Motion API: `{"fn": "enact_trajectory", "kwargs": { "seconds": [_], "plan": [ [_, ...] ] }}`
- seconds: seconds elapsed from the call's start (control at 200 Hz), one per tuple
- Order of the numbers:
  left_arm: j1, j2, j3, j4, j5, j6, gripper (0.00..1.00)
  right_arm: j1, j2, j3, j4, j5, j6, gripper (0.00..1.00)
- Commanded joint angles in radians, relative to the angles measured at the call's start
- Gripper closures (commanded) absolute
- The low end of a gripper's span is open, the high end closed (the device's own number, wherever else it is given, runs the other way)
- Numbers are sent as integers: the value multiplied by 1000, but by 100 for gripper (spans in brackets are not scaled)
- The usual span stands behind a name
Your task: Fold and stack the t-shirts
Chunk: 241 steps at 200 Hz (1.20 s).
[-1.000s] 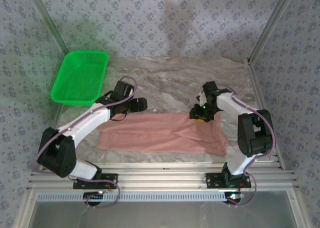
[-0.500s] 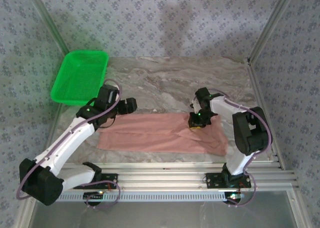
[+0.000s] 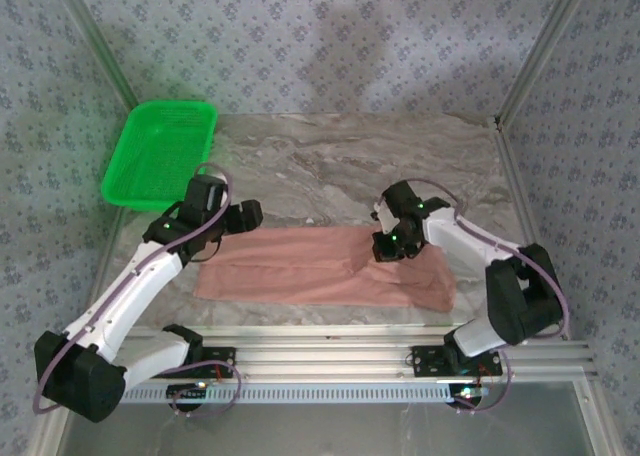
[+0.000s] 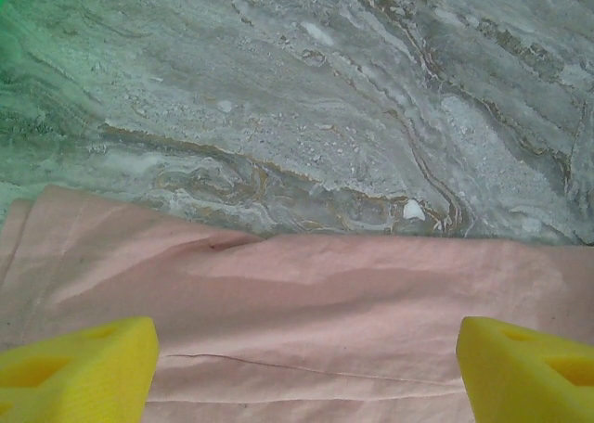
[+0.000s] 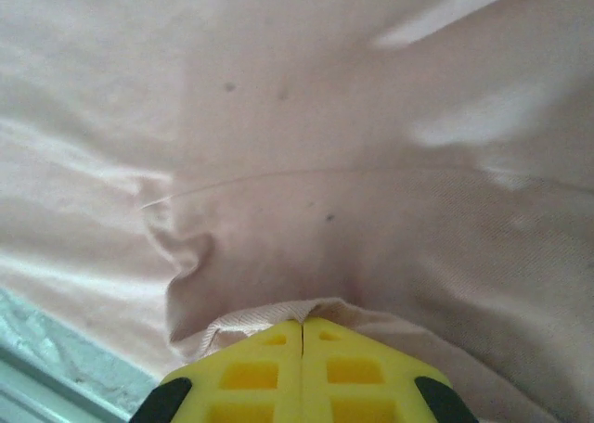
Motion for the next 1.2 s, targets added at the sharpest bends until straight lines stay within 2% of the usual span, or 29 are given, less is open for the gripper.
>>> {"fn": "enact_trajectory", "kwargs": {
  "seconds": [0.0,0.29,0.415,0.51,0.58,0.675,0.78,0.884,1.009,1.094,1.199],
  "plan": [
    [5,-14,-20,5,-1,12,17,37,-42,-43,-16,-22,28,100],
    [6,23,-37,37,22,1,17,163,-86,-125,-38,-84,135,98],
    [0,46,-35,50,34,-3,17,193,-142,-146,-95,-110,201,90],
    [-10,65,-28,57,33,-1,18,206,-201,-141,-156,-122,239,77],
    [-20,78,-28,73,34,-1,18,206,-251,-111,-198,-147,251,73],
    [-46,105,-27,97,34,5,18,153,-301,-48,-207,-177,254,67],
    [-73,141,-17,118,25,5,18,22,-276,17,-169,-188,272,68],
    [-93,167,-3,147,16,7,17,-60,-161,44,-162,-122,283,70],
    [-94,222,41,158,30,17,17,-93,-40,15,-110,-26,370,69],
    [-93,307,95,136,75,35,17,-121,9,-26,-85,18,442,70],
    [-94,442,173,61,80,43,17,-125,49,-36,-85,145,493,69]
  ]
}}
